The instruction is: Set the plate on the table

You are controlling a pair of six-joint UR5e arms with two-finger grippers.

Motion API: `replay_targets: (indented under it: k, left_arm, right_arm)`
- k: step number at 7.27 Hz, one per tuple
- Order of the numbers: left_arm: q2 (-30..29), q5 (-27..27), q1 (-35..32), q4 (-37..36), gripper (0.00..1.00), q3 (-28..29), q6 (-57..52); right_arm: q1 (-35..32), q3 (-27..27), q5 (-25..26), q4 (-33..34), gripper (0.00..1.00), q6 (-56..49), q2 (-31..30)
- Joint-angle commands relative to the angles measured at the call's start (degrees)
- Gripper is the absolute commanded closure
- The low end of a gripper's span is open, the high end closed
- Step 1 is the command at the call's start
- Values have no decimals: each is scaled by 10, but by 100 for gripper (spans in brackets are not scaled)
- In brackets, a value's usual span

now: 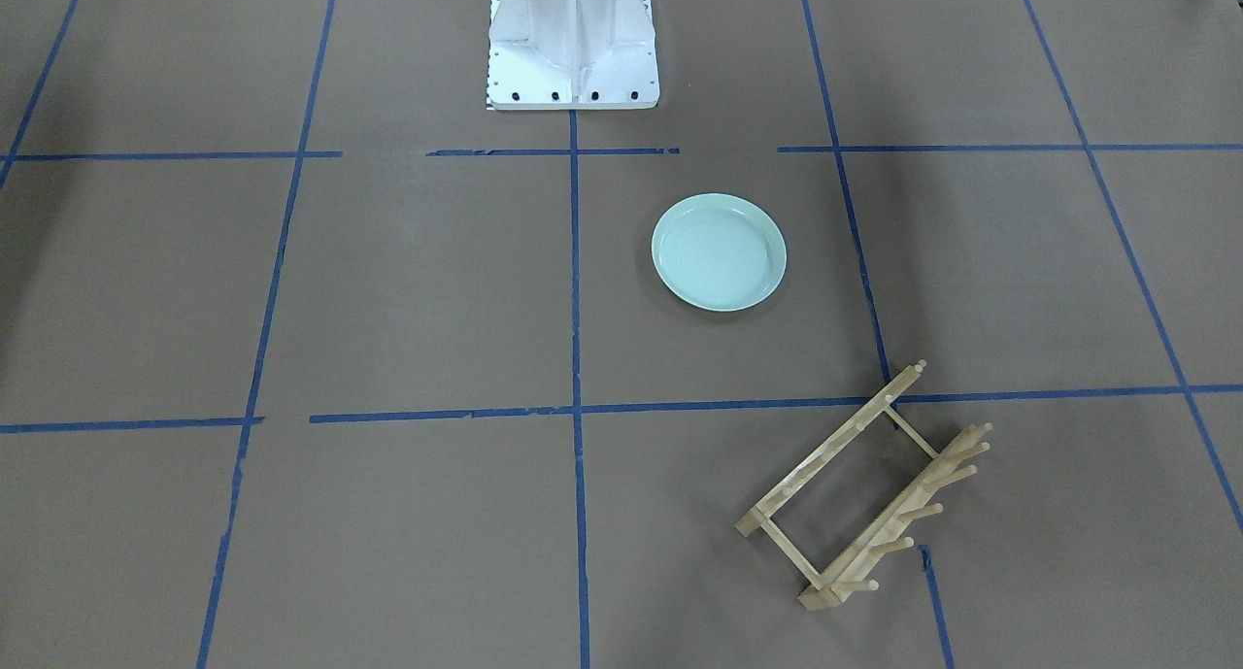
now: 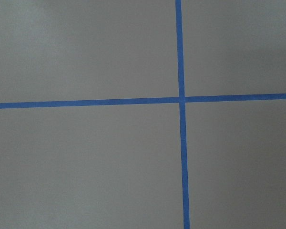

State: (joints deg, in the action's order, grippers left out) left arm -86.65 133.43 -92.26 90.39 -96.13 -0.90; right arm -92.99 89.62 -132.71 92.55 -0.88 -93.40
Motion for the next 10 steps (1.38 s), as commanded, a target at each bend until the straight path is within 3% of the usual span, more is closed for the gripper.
replay_targets:
  k: [1,2,10]
  left_arm:
    - [16,44,-10,-3,0,-8,1]
    - [16,42,-34,-7,0,-15,1]
    - [21,36,-33,8,0,-13,5]
  right_arm:
    - [0,-1,0,0,0,0,0]
    - [0,0,0,0,0,0,0]
    - [0,0,0,0,0,0,0]
